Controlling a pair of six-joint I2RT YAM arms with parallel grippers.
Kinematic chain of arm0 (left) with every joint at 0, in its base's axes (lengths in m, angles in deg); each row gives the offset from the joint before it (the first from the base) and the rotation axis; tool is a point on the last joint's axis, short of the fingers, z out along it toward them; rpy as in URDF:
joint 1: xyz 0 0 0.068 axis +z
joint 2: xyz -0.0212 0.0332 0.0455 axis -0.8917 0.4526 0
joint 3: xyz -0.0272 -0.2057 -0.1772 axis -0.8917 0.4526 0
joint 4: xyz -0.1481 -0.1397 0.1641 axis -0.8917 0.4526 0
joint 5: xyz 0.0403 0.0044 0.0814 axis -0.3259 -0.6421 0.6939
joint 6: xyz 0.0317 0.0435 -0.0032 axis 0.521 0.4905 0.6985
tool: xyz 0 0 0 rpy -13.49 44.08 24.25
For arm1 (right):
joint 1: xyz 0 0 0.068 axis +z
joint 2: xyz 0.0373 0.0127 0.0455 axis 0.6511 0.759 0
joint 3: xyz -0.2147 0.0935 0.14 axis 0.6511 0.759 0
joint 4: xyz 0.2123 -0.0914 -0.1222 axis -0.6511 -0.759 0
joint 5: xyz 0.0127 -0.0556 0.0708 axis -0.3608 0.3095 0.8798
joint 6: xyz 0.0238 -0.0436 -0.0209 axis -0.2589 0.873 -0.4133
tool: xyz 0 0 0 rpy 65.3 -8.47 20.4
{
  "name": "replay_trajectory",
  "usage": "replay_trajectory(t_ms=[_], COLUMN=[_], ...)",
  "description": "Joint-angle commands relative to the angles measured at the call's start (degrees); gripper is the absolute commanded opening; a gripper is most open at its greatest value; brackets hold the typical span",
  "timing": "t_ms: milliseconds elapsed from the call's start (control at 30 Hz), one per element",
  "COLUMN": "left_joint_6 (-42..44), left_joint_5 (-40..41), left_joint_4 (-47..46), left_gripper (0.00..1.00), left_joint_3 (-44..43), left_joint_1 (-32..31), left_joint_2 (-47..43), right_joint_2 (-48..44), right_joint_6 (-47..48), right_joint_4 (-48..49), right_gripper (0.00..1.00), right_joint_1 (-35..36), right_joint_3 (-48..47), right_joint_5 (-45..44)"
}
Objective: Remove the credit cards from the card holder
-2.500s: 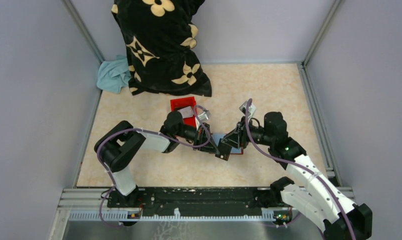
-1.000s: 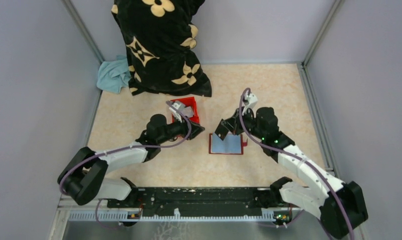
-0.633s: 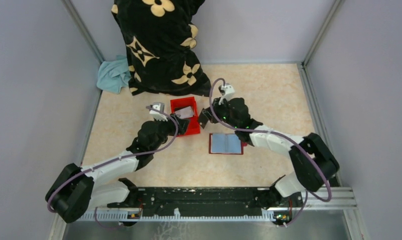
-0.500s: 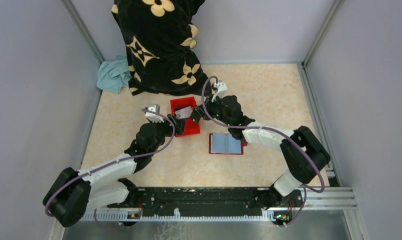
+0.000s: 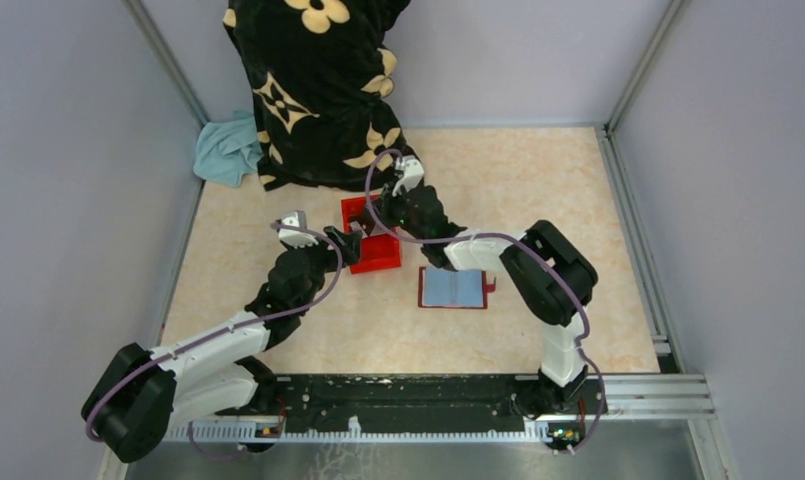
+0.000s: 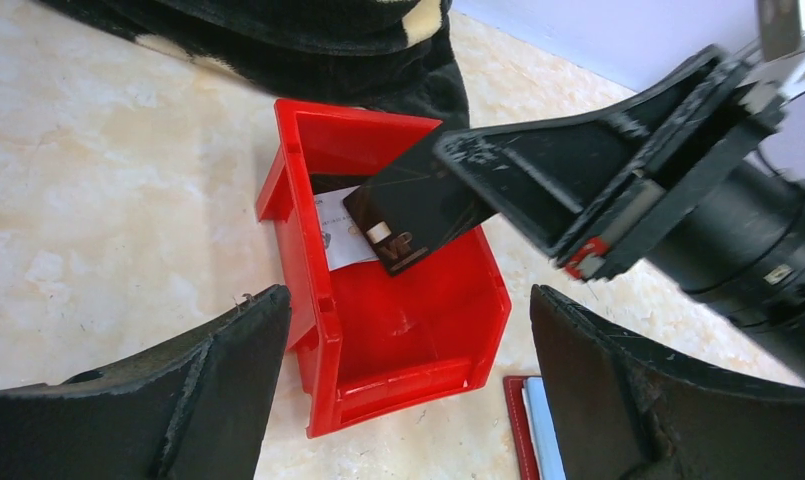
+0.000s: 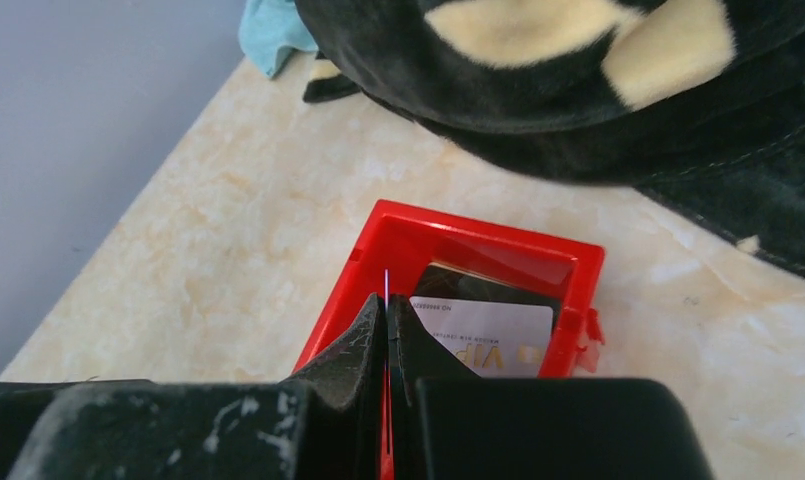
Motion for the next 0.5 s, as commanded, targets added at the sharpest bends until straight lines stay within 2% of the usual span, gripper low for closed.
replay_trajectory(t_ms=[0,267,467], left_joint_6=[0.10,0.59,0.60], left_joint_5=[1.07,-0.42,-1.43], left_joint_4=[-0.98,-1.64,-1.92], left_gripper=[0.95,0.95,0.95], left_joint_3=[0.56,0.45,0.35], left_joint_1=[0.14,0.13,0.13], left_joint_2=[-0.03,0.22,0.59], right_joint_2=[2.90,7.40,9.43], right_joint_6=[2.71,4.99,3.95], right_joint_4=[5.78,7.87,8.31], right_gripper=[0.00,0.00,0.00], right_joint_1=[3.80,6.11,6.41], right_joint_3=[-5.03,-7.35,-8.32], right_joint_5=[-7.18,-13.55,-15.09])
